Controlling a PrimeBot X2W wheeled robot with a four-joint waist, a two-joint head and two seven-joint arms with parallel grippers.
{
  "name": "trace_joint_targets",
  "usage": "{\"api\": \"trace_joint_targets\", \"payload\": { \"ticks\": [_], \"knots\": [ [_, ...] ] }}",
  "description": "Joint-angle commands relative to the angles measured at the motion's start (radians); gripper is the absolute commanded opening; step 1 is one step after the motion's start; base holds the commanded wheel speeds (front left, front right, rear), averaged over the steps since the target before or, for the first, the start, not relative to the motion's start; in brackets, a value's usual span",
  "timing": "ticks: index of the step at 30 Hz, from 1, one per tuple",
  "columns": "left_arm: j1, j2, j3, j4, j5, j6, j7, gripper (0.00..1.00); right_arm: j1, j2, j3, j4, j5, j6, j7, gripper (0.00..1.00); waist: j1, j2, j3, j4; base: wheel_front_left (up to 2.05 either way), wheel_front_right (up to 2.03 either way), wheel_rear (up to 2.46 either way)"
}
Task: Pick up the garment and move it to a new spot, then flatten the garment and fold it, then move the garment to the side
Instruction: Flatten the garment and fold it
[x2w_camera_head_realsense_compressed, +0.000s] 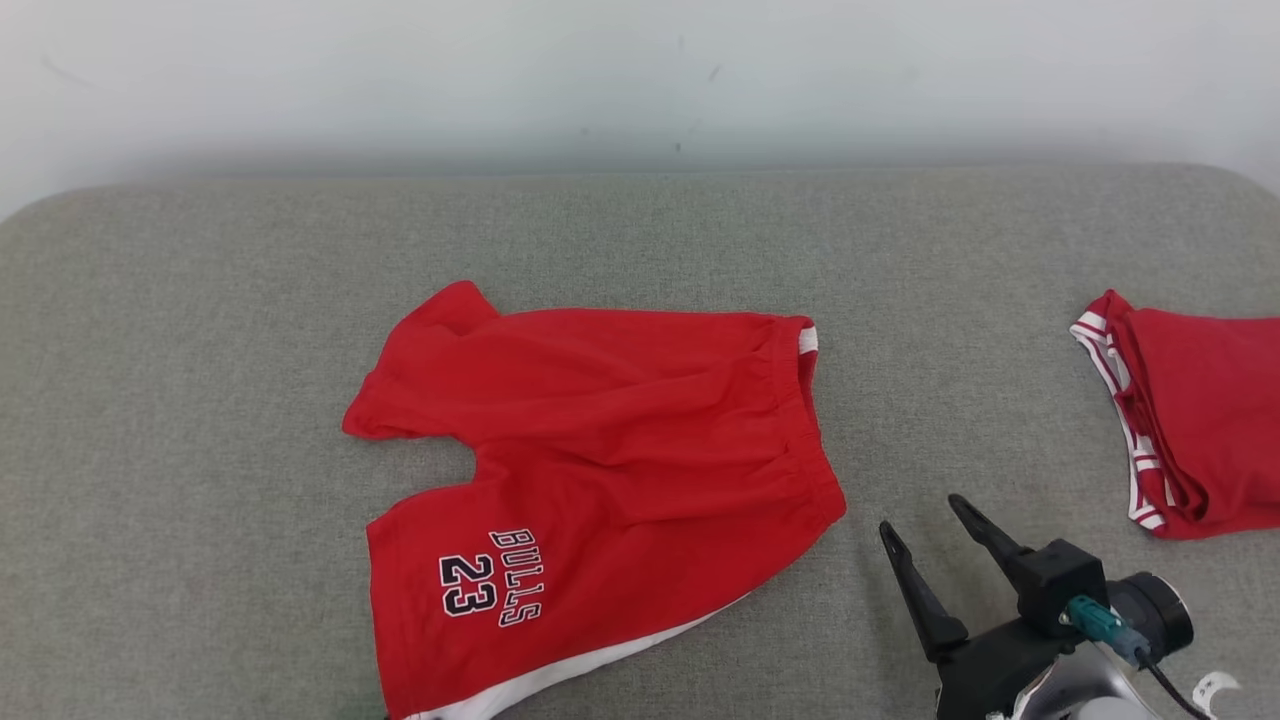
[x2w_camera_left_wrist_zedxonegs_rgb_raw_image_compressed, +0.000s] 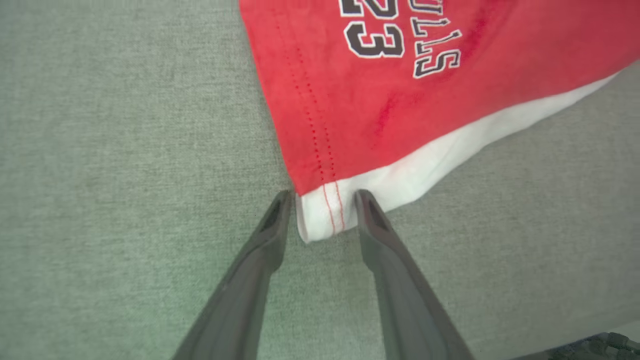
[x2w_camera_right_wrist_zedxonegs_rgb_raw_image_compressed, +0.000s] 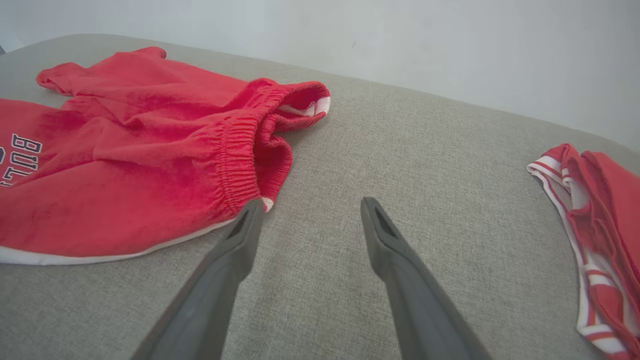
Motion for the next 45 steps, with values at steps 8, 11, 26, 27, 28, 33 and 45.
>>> {"api": "trace_joint_targets", "payload": {
  "ticks": [8, 11, 26, 27, 28, 33, 45],
  "knots": [
    [-0.011, 0.015, -0.007, 0.009, -0.014, -0.025, -0.01, 0.69, -0.053, -0.035, 0.052, 0.04, 0.049, -0.002, 0.01, 1.0, 0.0001, 0.0, 0.011, 0.012, 0.0, 0.0, 0.0],
    [-0.002, 0.021, -0.006, -0.002, -0.018, -0.034, -0.017, 0.98, -0.049, -0.04, 0.058, 0.047, 0.057, -0.002, 0.008, 1.0, 0.0001, 0.0, 0.008, 0.016, 0.0, 0.0, 0.0],
    [0.003, 0.041, -0.025, -0.018, -0.022, -0.048, -0.012, 0.0, -0.123, -0.098, 0.189, 0.114, 0.081, -0.002, 0.079, 1.0, 0.0001, 0.0, 0.023, 0.021, 0.0, 0.0, 0.0],
    [-0.001, 0.04, -0.026, -0.019, -0.022, -0.049, -0.013, 0.0, -0.137, -0.104, 0.206, 0.12, 0.082, -0.002, 0.085, 1.0, 0.0001, 0.0, 0.027, 0.022, 0.0, 0.0, 0.0],
    [-0.005, 0.039, -0.026, -0.02, -0.021, -0.049, -0.013, 0.0, -0.149, -0.113, 0.218, 0.129, 0.075, -0.002, 0.091, 1.0, 0.0001, 0.0, 0.031, 0.024, 0.0, 0.0, 0.0],
    [-0.023, 0.029, -0.028, -0.016, -0.024, -0.047, -0.016, 0.0, -0.216, -0.148, 0.283, 0.163, 0.056, -0.002, 0.099, 1.0, 0.0001, 0.0, 0.048, 0.034, 0.0, 0.0, 0.0],
    [-0.053, 0.016, -0.033, 0.002, -0.027, -0.046, -0.027, 0.0, -0.323, -0.186, 0.417, 0.242, 0.087, -0.002, 0.053, 0.71, 0.0001, 0.0, 0.066, 0.052, 0.0, 0.0, 0.0]
  ]
}}
